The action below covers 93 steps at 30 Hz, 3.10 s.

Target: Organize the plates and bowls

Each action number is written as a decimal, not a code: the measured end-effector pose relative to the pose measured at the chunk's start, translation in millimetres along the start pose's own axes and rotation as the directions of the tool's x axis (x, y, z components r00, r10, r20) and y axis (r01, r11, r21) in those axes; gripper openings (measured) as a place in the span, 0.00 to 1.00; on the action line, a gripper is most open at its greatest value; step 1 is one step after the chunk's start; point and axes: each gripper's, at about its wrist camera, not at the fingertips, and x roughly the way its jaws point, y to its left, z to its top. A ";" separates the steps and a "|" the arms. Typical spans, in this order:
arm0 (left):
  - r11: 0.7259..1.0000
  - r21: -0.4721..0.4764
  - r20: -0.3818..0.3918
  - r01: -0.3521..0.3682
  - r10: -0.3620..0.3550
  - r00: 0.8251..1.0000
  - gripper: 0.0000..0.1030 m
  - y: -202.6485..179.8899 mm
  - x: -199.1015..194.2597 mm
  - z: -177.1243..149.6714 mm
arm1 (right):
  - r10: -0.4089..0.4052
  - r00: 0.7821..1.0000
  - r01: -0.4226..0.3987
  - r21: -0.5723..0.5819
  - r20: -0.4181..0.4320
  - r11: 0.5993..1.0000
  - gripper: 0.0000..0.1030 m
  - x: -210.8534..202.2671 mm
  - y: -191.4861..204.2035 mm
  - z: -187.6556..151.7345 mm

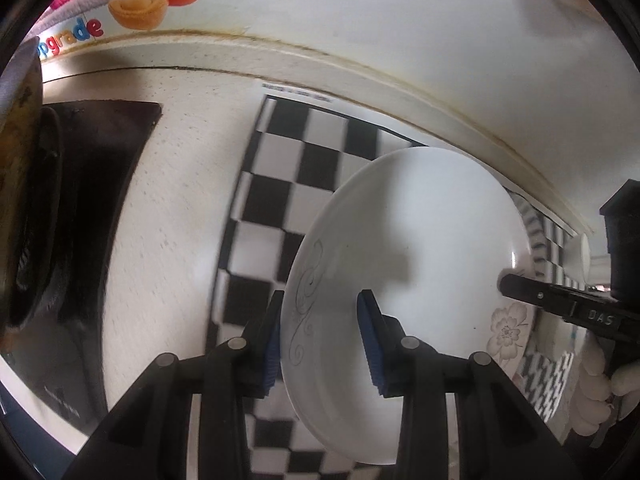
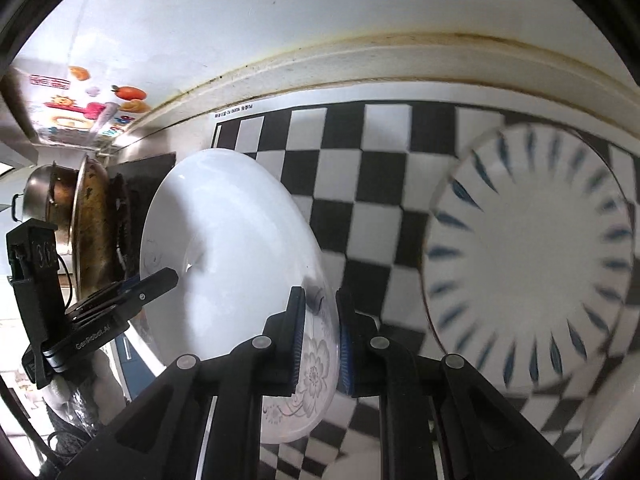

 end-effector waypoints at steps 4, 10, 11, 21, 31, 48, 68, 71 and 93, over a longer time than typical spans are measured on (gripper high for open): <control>0.999 0.044 -0.004 0.013 -0.013 1.000 0.31 -21.6 -11.9 -12.8 | 0.008 1.000 -0.008 0.037 0.023 0.999 0.17 -23.6 -20.6 -41.8; 0.991 0.122 -0.048 0.050 -0.044 0.998 0.31 -65.7 -2.1 -37.3 | 0.028 0.998 -0.035 0.112 0.061 0.993 0.17 -55.7 -66.9 -108.8; 0.989 0.137 -0.058 0.056 -0.048 0.997 0.31 -73.8 -0.1 -44.4 | 0.023 0.997 -0.032 0.128 0.068 0.991 0.17 -60.2 -75.7 -122.1; 0.963 0.255 -0.186 0.082 -0.034 0.982 0.31 -144.0 41.3 -108.6 | 0.014 0.998 -0.030 0.276 0.060 0.961 0.17 -69.9 -163.7 -223.9; 0.939 0.343 -0.225 0.020 0.062 0.972 0.31 -175.5 72.5 -137.4 | -0.013 0.999 0.003 0.293 0.033 0.956 0.17 -54.4 -196.3 -254.0; 0.927 0.368 -0.192 -0.073 0.153 0.969 0.32 -189.4 79.1 -151.3 | 0.029 1.000 -0.029 0.311 0.003 0.950 0.17 -43.8 -196.7 -252.4; 0.929 0.357 -0.193 -0.102 0.180 0.965 0.31 -179.9 79.8 -156.6 | -0.066 0.998 0.067 0.277 -0.012 0.958 0.27 -61.2 -184.2 -250.7; 0.929 0.355 -0.182 -0.106 0.180 0.967 0.31 -178.4 73.5 -154.3 | -0.060 0.998 0.060 0.285 -0.012 0.957 0.27 -65.8 -185.1 -250.4; 0.956 0.277 0.040 -0.096 0.089 0.995 0.36 -216.7 25.8 -2.8 | -0.121 0.962 0.062 0.237 0.245 0.970 0.72 -158.3 -159.9 -102.4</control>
